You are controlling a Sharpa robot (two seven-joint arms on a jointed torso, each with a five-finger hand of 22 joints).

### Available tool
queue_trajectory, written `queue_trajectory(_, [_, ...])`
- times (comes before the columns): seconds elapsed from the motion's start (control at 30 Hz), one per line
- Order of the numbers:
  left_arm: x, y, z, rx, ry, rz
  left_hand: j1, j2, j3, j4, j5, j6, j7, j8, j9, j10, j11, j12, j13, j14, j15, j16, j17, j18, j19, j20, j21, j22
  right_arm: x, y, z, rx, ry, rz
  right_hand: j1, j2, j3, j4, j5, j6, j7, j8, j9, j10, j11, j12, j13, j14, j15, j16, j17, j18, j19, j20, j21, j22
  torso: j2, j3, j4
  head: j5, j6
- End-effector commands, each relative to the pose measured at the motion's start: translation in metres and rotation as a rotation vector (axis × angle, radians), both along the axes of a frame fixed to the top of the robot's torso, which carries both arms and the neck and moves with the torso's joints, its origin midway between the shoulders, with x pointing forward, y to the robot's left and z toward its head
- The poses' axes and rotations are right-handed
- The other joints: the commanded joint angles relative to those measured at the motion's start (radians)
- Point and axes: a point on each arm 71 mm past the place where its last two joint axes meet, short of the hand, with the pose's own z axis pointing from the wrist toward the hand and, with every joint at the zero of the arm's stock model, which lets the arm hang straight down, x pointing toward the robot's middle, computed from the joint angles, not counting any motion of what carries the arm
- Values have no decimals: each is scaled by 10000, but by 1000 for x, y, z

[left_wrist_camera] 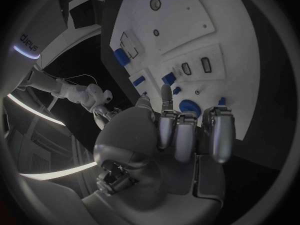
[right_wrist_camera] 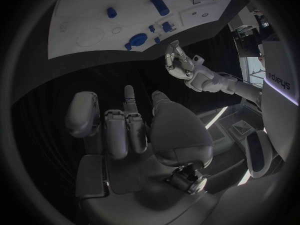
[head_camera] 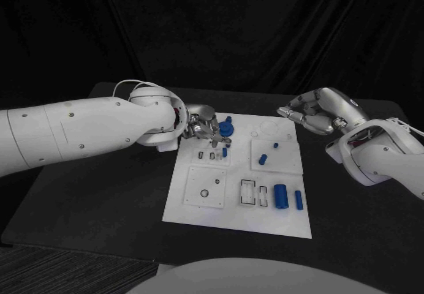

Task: Assemble the parts on the task board

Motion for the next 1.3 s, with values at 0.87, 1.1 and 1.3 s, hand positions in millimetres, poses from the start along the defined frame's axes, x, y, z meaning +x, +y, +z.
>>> queue_trajectory(0.87, [3, -16, -1, 2304, -8, 138, -30, 195, -22, 40, -619, -14, -154, 195, 1335, 1712, -349, 487, 2614, 1039, -378, 102, 2643, -139, 176, -233, -51, 1157, 0, -4, 4, -651, -265, -371, 195, 20, -394, 74, 356, -45, -16, 170, 204, 1025, -1, 166, 2654, 870, -6, 129, 2021, -63, -36, 11, 45, 1634, -230, 55, -142, 126, -142])
queue_trajectory(1.1, [5, -18, -1, 2672, -73, 4, -184, 239, 8, 77, -710, 8, -146, 62, 1391, 1712, -346, 487, 2614, 1039, -380, 102, 2643, -130, 160, -237, -90, 1123, 1, -3, 5, -719, -269, -372, 221, 17, -407, 74, 404, -46, -17, 177, 216, 1025, -4, 166, 2654, 868, -8, 124, 2016, -62, -35, 11, 45, 1634, -246, 46, -146, 196, -142])
queue_trajectory(1.3, [5, -22, -2, 2747, -46, -185, -319, 284, 98, 59, -701, -48, -80, -379, 1342, 1712, -297, 487, 2614, 1039, -347, 102, 2643, -110, 99, -215, -174, 1041, 1, -3, 5, -751, -249, -381, 251, 19, -418, 74, 455, -50, -19, 183, 228, 1025, -6, 166, 2654, 865, -10, 112, 2003, -60, -37, 10, 36, 1632, -257, 51, -146, 219, -142])
